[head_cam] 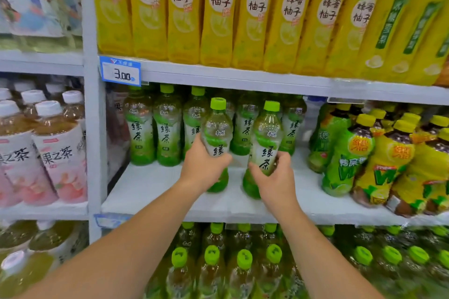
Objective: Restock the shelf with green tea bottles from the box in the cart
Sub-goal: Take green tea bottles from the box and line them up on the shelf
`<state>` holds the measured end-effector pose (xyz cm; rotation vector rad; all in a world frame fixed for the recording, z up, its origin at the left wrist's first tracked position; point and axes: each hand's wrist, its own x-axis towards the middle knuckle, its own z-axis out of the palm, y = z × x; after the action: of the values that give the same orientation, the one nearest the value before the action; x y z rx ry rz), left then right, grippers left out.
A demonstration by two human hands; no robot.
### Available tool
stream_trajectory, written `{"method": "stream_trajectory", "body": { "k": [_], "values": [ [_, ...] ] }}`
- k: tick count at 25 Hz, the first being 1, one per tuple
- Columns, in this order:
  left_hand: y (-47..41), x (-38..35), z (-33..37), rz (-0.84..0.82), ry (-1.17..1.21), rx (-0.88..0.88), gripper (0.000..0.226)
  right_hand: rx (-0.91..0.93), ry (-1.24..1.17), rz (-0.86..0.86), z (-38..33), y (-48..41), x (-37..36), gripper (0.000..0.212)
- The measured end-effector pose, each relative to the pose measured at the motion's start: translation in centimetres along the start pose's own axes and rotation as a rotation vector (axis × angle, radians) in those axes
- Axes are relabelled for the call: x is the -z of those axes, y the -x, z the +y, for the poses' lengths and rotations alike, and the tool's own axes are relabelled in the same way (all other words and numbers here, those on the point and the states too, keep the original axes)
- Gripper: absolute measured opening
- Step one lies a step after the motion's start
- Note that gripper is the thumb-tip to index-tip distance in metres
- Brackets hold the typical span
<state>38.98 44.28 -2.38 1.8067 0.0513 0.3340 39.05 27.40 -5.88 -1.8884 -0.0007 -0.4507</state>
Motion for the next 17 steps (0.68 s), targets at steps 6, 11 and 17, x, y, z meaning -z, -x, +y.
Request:
{"method": "stream_trajectory", "body": {
  "k": [6, 11, 17],
  "values": [
    [-0.9, -1.0, -3.1, -0.055, 0.024, -0.118, 0.07, 0.072, -0.01, 0.0, 2.0, -0.5, -1.0, 0.041],
    [-1.4, -1.1, -4.6, 0.012, -0.19, -0.142, 0.081, 0.069, -0.007, -0.046, 2.6, -1.3, -1.9, 0.031],
    [0.4, -1.6, -6.6, 0.014, -0.4, -0.143, 0.094, 0.068, 0.09, -0.013, 3.5, -2.1, -3.5, 0.057]
  ]
}}
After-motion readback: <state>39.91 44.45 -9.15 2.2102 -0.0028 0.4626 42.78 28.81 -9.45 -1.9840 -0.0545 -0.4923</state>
